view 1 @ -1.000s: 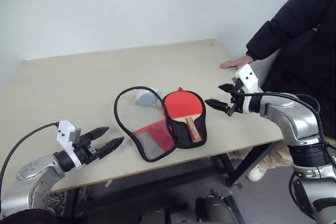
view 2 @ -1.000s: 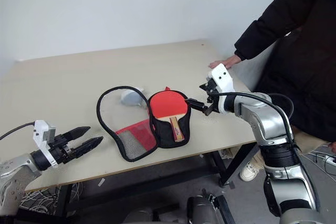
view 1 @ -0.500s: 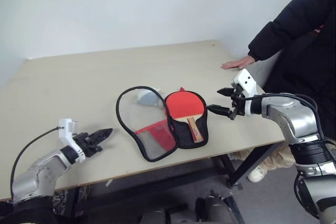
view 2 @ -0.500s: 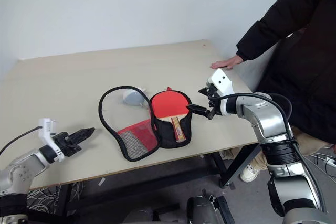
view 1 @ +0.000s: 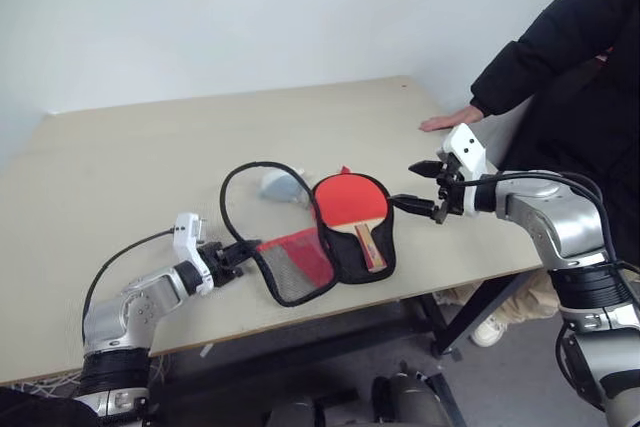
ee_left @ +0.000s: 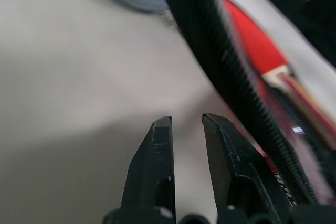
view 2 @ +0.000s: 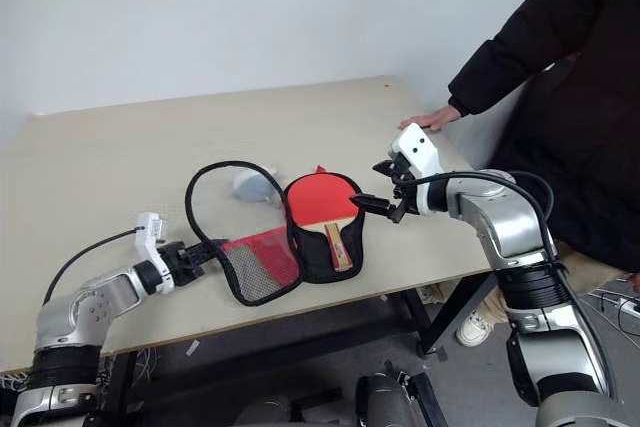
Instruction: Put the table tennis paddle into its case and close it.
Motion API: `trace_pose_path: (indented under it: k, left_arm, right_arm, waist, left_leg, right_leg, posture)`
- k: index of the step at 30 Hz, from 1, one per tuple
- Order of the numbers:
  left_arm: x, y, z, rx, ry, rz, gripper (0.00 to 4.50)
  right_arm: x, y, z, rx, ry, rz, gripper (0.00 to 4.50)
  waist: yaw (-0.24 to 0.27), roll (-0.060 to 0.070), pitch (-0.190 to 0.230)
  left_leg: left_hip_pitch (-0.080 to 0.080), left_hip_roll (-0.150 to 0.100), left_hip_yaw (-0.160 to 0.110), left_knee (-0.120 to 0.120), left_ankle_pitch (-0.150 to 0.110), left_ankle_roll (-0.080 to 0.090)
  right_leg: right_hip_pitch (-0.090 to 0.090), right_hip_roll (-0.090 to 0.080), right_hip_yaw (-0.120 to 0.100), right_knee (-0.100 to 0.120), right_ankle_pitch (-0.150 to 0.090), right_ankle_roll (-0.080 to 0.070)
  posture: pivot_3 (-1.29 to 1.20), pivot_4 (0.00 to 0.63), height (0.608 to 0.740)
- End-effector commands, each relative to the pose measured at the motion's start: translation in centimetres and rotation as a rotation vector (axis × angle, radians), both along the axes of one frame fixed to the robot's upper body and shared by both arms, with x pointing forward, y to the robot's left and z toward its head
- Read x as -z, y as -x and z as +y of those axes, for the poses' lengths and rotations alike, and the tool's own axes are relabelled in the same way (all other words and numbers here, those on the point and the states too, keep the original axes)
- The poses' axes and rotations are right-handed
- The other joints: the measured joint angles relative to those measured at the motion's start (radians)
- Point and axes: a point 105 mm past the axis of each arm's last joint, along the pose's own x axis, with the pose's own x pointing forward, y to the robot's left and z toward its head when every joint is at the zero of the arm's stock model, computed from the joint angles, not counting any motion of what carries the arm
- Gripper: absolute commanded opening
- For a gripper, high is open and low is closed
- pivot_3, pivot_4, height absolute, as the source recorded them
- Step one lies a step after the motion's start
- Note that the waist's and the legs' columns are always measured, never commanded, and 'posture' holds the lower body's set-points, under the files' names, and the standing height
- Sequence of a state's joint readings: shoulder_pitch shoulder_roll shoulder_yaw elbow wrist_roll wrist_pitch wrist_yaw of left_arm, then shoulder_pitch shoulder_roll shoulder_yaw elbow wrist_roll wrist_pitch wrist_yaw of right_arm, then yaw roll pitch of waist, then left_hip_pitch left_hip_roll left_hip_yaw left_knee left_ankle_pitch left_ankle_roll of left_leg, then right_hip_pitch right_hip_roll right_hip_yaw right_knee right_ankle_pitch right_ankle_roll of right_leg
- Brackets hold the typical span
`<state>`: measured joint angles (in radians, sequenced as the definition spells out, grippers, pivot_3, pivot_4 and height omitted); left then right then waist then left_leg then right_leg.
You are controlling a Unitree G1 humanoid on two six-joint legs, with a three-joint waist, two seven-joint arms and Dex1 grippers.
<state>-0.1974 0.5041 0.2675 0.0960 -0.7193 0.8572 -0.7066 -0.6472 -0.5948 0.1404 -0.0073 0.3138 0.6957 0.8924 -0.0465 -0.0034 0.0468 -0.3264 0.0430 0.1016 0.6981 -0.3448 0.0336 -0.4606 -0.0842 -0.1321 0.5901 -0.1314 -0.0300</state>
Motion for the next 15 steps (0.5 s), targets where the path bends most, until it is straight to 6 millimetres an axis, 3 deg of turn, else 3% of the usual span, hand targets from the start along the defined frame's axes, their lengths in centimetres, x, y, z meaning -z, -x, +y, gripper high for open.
trace_pose_path:
  k: [1,7,11,15]
  left_arm:
    - [-4.0,0.1,-3.1,0.115,0.110,-0.084,0.88]
    - [-5.7,1.1,-9.3,0.271,0.151,-0.108,0.88]
    - [-5.7,0.8,-11.8,0.286,0.158,-0.107,0.88]
    - [-5.3,0.1,-12.9,0.273,0.150,-0.101,0.88]
  right_arm:
    - [-1.9,-1.0,-1.4,0.050,0.002,-0.067,4.50]
    - [-3.5,-1.7,-2.3,0.077,-0.008,-0.098,4.50]
    - [-4.8,-2.1,-3.9,0.090,0.016,-0.144,4.50]
    - [-4.9,-2.0,-4.4,0.050,0.039,-0.179,4.50]
  waist:
    - [0.000,-0.001,0.000]
    - [0.000,-0.001,0.000]
    - [0.000,-0.002,0.000]
    - [-0.002,-0.002,0.000]
  left_leg:
    - [0.000,0.000,-0.001,0.000,0.000,0.000]
    - [0.000,-0.001,0.000,0.000,0.000,0.000]
    - [0.000,-0.002,0.000,0.000,0.000,0.000]
    - [0.001,-0.002,0.000,0.001,0.000,0.001]
  right_leg:
    - [0.000,0.000,0.000,0.000,0.000,0.000]
    - [0.001,0.000,0.002,0.000,0.000,0.000]
    - [0.002,0.000,0.003,0.000,0.000,0.000]
    - [0.003,0.001,0.006,0.000,0.000,0.000]
  posture:
    - [0.00,0.000,0.740]
    - [0.00,0.000,0.740]
    - [0.00,0.000,0.740]
    - [0.00,0.000,0.740]
